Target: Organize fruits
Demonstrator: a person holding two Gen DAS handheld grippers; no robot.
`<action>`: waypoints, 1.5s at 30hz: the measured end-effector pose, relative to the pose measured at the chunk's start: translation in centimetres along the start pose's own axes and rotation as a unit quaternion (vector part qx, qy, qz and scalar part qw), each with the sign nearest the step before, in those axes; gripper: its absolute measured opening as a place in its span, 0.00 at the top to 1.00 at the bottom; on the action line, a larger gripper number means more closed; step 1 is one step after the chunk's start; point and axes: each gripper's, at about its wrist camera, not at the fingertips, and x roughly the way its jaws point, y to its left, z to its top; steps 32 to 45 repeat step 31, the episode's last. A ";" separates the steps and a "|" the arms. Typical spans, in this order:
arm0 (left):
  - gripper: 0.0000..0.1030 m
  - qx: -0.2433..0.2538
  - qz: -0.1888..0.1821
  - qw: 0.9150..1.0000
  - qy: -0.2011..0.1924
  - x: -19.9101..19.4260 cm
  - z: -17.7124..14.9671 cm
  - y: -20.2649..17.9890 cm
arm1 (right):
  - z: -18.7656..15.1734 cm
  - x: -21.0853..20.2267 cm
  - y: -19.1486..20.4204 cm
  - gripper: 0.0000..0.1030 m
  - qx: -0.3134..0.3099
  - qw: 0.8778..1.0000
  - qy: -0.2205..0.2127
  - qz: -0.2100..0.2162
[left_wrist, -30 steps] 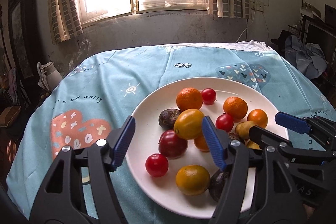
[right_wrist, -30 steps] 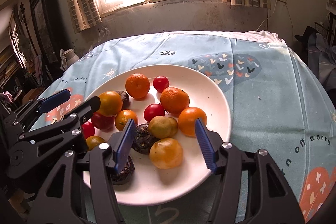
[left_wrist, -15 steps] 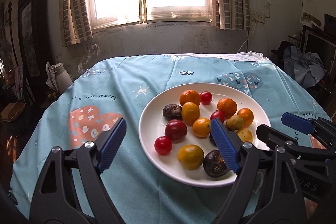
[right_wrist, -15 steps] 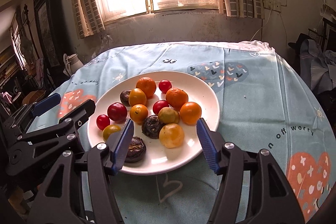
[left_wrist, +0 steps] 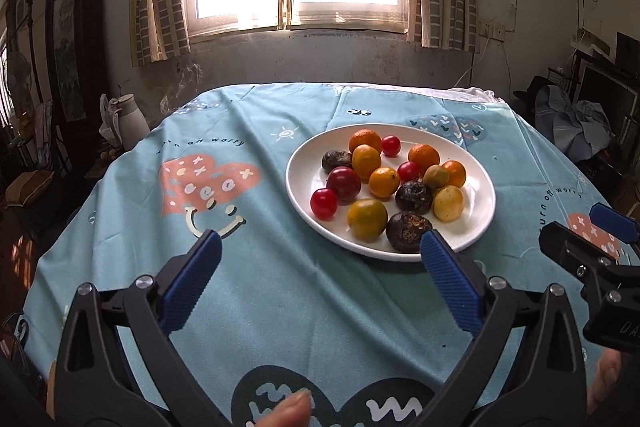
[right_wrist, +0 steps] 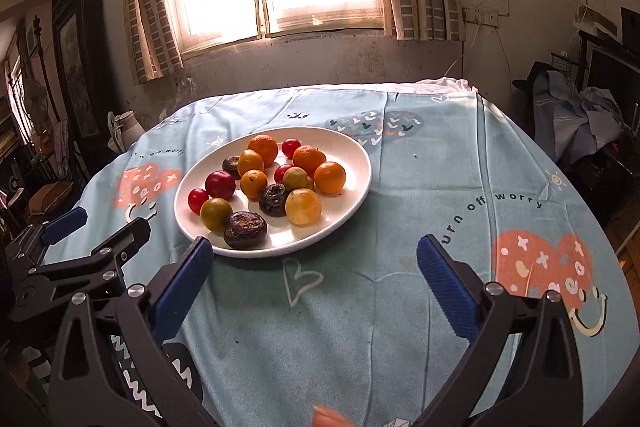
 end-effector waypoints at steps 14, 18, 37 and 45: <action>0.02 0.020 -0.005 1.000 0.015 0.1 -0.4 -1.3 | -0.6 1.0 0.1 0.01 -0.004 1.000 0.026 0.003; 0.02 0.018 0.006 1.000 0.004 -0.3 -0.5 -1.3 | -0.7 0.9 0.3 0.01 -0.007 1.000 0.025 0.003; 0.02 0.020 0.001 1.000 0.009 -0.1 -0.3 -1.2 | -0.5 0.7 0.4 0.01 -0.006 1.000 0.025 0.006; 0.02 0.020 0.001 1.000 0.009 -0.1 -0.3 -1.2 | -0.5 0.7 0.4 0.01 -0.006 1.000 0.025 0.006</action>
